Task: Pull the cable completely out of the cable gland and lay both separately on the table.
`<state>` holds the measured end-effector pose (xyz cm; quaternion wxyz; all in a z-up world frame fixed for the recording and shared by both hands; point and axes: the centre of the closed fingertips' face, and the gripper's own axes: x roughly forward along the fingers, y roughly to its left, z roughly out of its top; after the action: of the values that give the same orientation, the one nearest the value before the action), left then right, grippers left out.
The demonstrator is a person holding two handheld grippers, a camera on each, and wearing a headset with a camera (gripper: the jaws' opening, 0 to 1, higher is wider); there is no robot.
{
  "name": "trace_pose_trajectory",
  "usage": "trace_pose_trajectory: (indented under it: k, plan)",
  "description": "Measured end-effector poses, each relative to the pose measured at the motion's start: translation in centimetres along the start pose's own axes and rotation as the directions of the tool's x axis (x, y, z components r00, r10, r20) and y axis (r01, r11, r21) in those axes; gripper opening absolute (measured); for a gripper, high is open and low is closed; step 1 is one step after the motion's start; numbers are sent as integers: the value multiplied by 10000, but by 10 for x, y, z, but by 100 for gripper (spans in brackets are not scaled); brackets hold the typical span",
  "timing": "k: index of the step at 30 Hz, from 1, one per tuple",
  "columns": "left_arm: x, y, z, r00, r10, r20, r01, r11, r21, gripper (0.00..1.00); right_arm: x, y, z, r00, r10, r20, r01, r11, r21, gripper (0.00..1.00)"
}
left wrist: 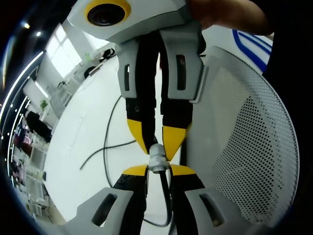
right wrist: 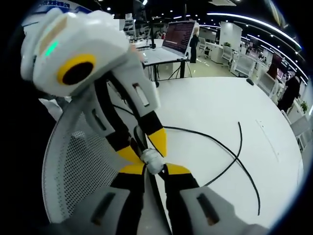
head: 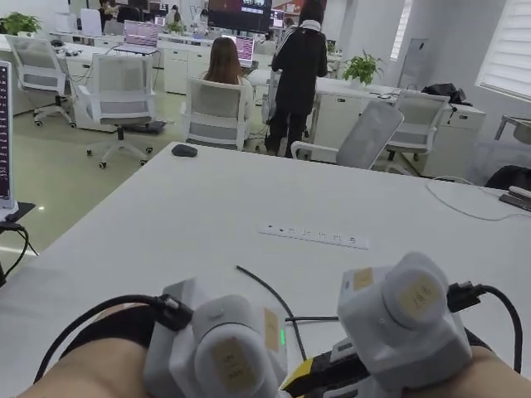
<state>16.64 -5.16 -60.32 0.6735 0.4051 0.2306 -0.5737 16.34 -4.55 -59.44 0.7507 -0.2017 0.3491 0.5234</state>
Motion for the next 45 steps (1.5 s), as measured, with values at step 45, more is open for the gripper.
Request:
trace_pose_trajectory:
  k: [45]
  plan:
    - [-22, -18, 14, 9927, -705, 981, 419, 9626, 2677, 16, 1, 31, 5, 7883, 5956, -1540, -6127, 7827, -1095, 20]
